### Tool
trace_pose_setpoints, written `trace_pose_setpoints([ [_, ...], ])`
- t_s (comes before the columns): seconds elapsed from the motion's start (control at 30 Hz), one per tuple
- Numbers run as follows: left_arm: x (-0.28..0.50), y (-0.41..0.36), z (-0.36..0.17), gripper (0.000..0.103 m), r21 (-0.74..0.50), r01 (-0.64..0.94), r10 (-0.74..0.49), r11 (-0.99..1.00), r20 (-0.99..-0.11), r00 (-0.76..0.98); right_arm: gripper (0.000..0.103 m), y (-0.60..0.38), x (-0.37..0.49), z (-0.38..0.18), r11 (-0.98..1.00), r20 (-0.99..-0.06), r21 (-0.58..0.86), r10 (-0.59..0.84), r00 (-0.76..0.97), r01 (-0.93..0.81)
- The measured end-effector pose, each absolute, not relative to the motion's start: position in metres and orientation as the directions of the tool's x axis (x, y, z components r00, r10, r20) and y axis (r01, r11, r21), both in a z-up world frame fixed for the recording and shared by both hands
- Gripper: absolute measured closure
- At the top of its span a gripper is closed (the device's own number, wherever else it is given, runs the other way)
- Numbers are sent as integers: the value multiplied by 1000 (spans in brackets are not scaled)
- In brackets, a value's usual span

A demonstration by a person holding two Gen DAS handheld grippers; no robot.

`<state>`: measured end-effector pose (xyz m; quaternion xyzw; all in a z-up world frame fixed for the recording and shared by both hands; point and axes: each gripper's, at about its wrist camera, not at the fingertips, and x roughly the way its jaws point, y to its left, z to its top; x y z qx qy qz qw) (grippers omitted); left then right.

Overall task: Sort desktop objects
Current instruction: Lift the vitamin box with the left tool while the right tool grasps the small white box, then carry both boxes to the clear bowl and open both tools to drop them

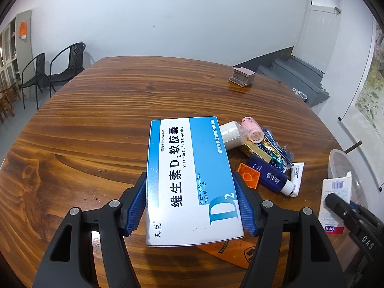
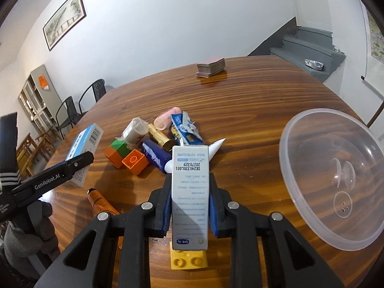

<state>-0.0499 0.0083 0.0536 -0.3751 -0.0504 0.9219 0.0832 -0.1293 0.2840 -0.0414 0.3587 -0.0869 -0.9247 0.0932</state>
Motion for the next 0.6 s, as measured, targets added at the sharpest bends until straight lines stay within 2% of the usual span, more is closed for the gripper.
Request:
trace_pose_setpoints([
  [0.37, -37, 44, 61, 33, -128, -183, 221, -975, -667, -711, 75, 326, -121, -36, -958, -624, 283, -225, -748, 52],
  [0.6, -32, 79, 67, 33, -119, -236, 254, -965, -663, -704, 75, 384, -112, -28, -955, -598, 294, -145, -788, -47],
])
